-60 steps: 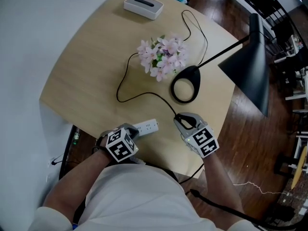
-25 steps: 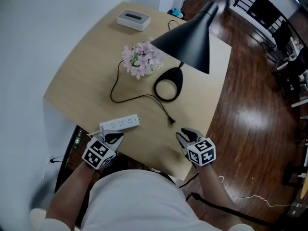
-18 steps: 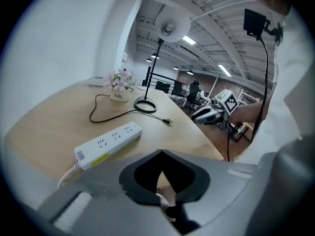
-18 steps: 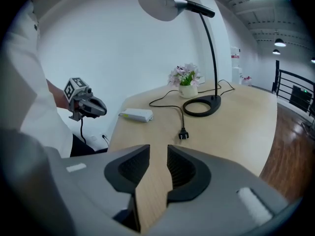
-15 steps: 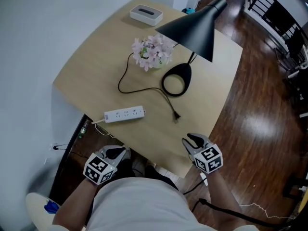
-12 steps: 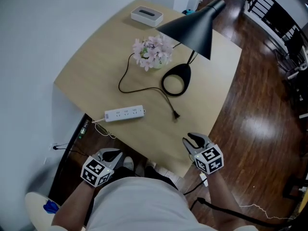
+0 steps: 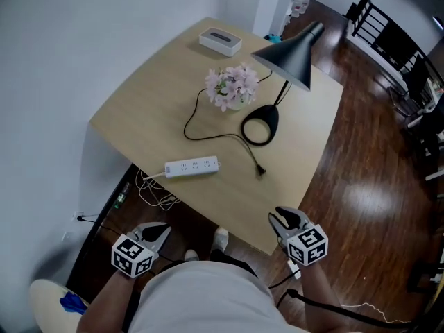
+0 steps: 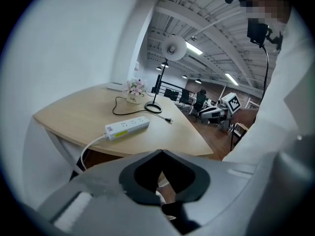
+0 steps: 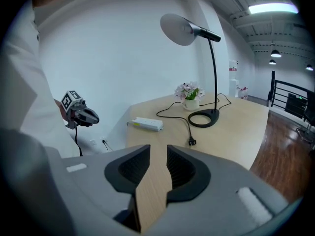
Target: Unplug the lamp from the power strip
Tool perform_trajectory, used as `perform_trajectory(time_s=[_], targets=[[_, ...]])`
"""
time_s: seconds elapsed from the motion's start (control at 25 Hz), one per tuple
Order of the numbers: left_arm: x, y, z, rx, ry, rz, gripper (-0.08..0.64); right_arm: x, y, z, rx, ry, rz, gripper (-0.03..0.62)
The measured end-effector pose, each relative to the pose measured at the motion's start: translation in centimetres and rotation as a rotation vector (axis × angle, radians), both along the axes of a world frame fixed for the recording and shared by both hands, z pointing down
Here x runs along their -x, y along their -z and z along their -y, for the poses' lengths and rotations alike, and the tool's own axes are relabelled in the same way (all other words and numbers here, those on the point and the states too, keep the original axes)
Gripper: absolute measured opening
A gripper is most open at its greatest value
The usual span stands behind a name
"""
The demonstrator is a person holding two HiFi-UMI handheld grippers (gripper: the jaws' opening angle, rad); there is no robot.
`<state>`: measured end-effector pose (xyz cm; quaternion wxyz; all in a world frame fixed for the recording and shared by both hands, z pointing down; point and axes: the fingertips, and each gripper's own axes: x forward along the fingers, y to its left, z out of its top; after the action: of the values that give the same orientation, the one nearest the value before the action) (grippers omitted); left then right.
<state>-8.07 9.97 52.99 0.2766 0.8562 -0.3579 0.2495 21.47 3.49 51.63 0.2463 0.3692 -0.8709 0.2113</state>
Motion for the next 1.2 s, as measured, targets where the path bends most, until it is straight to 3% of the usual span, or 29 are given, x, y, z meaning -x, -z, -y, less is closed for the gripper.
perform_trajectory(time_s=[0.56, 1.2], targets=[[5.0, 1.4, -8.3, -0.085, -0.039, -0.042, 0.003, 6.5, 5.5, -9.6, -0.080, -0.043, 0.012, 0.101], [4.5, 1.9, -11.7, -0.129, -0.116, -0.066, 0.003, 8.7, 6.7, -15.2, -0.106, -0.038, -0.014, 0.097]])
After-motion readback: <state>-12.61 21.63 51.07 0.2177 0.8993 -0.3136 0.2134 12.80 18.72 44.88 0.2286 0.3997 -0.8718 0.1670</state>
